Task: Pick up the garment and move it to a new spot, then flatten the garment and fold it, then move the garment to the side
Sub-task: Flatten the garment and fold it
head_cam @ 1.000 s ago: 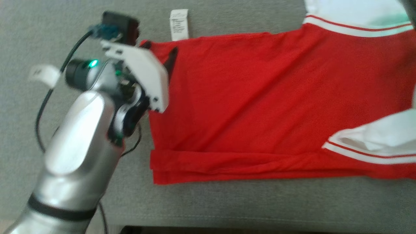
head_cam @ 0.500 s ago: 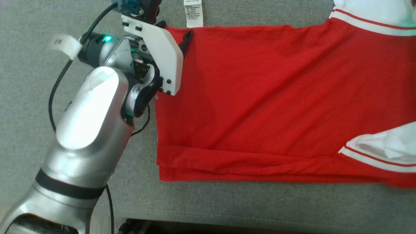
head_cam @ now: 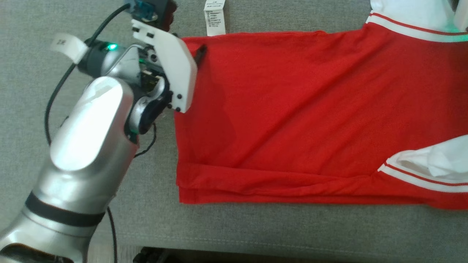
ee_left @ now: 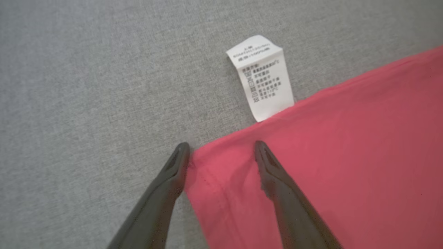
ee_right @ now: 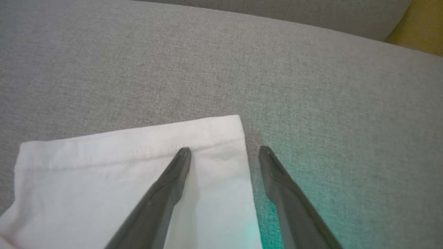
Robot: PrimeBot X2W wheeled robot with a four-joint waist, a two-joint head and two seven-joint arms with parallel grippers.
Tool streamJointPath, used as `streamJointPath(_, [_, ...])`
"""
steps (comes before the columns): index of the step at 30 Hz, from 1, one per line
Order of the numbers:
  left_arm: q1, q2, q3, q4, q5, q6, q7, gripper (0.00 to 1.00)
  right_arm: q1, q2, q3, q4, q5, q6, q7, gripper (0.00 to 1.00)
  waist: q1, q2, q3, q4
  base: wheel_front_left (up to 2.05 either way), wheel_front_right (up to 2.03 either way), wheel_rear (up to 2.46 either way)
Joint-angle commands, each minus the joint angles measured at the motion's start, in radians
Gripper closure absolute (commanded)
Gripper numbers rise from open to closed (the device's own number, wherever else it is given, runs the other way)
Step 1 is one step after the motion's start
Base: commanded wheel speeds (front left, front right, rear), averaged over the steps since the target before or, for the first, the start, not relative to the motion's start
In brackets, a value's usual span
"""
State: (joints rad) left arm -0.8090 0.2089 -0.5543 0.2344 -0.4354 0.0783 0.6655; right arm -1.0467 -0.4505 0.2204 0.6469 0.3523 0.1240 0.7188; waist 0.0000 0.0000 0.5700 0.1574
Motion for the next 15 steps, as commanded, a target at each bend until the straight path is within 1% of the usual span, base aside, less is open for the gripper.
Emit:
streamJointPath(1, [0.001, 0.054, 0.034, -0.031, 0.005, 0.004, 0.013, 0.0, -0.009, 0.002, 0.019, -0.015, 0.009, 0.007, -0.006, 0.0, 0.0, 0.0, 0.001, -0.004, 0.0, 0.0, 0.0])
streamJointPath(5, [0.006, 0.067, 0.031, -0.035, 0.002, 0.005, 0.032, 0.0, -0.011, 0.007, 0.032, -0.004, 0.014, 0.007, -0.019, 0.0, 0.0, 0.0, 0.003, -0.008, 0.0, 0.0, 0.0])
streamJointPath(6, [0.007, 0.066, 0.028, -0.033, 0.001, 0.005, 0.035, 0.0, -0.012, 0.009, 0.028, 0.0, 0.012, 0.007, -0.029, 0.21, 0.0, 0.0, 0.003, -0.008, 0.0, 0.0, 0.0])
streamJointPath(7, [0.007, 0.063, 0.026, -0.03, -0.003, 0.003, 0.038, 0.31, -0.013, 0.011, 0.026, 0.004, 0.01, 0.007, -0.037, 0.74, 0.0, 0.0, 0.003, -0.009, 0.0, 0.0, 0.0])
streamJointPath(8, [0.007, 0.06, 0.023, -0.027, -0.007, -0.001, 0.04, 0.6, -0.014, 0.016, 0.027, 0.009, 0.012, 0.007, -0.04, 1.0, 0.0, 0.0, 0.003, -0.01, 0.0, 0.0, 0.0])
streamJointPath(9, [0.006, 0.056, 0.019, -0.025, -0.011, -0.007, 0.039, 0.82, -0.016, 0.02, 0.026, 0.012, 0.016, 0.007, -0.048, 1.0, 0.0, 0.0, 0.003, -0.011, 0.0, 0.0, 0.0])
streamJointPath(10, [0.006, 0.052, 0.016, -0.023, -0.016, -0.013, 0.037, 1.0, -0.019, 0.024, 0.023, 0.014, 0.017, 0.007, -0.059, 1.0, 0.0, 0.0, 0.003, -0.012, 0.0, 0.0, 0.0])
streamJointPath(12, [0.004, 0.047, 0.009, -0.018, -0.02, -0.024, 0.032, 1.0, -0.024, 0.031, 0.023, 0.016, 0.022, 0.007, -0.077, 1.0, 0.0, 0.0, 0.001, -0.017, 0.0, 0.0, 0.0])
streamJointPath(15, [0.001, 0.045, 0.01, -0.013, -0.023, -0.028, 0.012, 1.0, -0.034, 0.036, 0.015, 0.018, 0.036, 0.007, -0.113, 1.0, 0.0, 0.0, -0.006, -0.024, 0.0, 0.0, 0.0])
